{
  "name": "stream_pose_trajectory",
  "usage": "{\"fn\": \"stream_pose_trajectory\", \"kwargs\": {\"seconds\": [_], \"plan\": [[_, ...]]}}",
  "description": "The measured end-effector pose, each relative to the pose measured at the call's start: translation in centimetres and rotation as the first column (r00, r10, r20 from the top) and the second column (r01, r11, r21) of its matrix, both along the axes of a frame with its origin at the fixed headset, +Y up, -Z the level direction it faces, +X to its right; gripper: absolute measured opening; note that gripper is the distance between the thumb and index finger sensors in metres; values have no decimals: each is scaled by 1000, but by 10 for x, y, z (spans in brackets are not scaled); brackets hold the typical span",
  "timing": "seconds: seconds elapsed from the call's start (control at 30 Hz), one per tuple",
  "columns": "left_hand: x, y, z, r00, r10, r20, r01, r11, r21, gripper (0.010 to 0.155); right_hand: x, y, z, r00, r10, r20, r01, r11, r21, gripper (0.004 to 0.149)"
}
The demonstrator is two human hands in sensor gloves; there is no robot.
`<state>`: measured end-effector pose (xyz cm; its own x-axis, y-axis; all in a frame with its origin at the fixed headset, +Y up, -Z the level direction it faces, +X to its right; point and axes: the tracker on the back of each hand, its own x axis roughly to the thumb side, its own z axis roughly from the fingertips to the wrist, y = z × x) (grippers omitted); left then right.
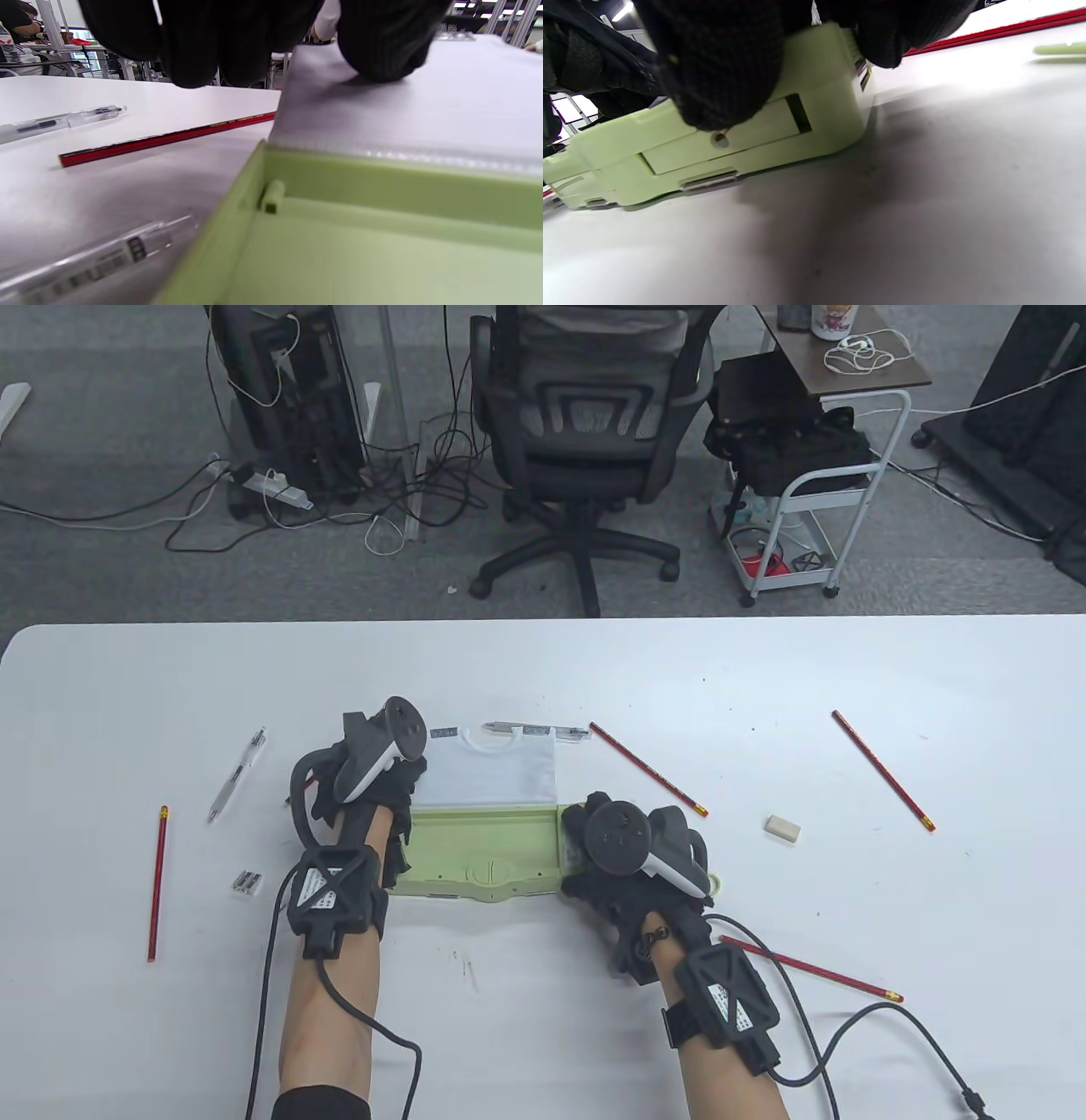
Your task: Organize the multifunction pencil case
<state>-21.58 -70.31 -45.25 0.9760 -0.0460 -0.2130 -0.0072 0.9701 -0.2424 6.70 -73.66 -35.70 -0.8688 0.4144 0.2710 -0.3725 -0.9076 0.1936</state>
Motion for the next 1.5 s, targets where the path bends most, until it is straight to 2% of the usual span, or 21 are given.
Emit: {"fn": "stream_pose_trajectory", "kwargs": {"seconds": [0.17,0.6,0.8,0.93,1.03,1.13,1.2,1.3,1.5], "plan": [[2,-6,-4,1000,9,18,-7,995,-98,85,-1,1,0,1000,17,-7,-17,1000,-5,80],[-1,-15,-3,998,-6,56,14,989,-145,87,-2,2,-1,999,27,-17,-28,999,-16,80],[-5,-3,6,995,-17,94,28,993,-115,85,-2,1,-1,999,26,-18,-27,999,-20,79],[-12,19,29,987,26,158,-21,999,-32,80,-2,2,-1,999,26,-19,-26,999,-25,79],[-17,31,57,973,56,226,-68,997,45,76,-3,1,-1,999,27,-20,-28,999,-25,79],[-23,34,88,959,106,264,-141,983,115,74,-3,1,-1,999,28,-17,-28,999,-26,79],[-27,30,106,953,140,269,-182,973,139,74,-3,1,0,999,30,-16,-30,999,-25,79],[-32,12,125,949,186,256,-227,964,140,74,-3,1,0,999,29,-16,-30,999,-23,79],[-36,-25,136,947,245,209,-270,958,101,74,-3,1,0,1000,22,-17,-23,999,-24,79]]}}
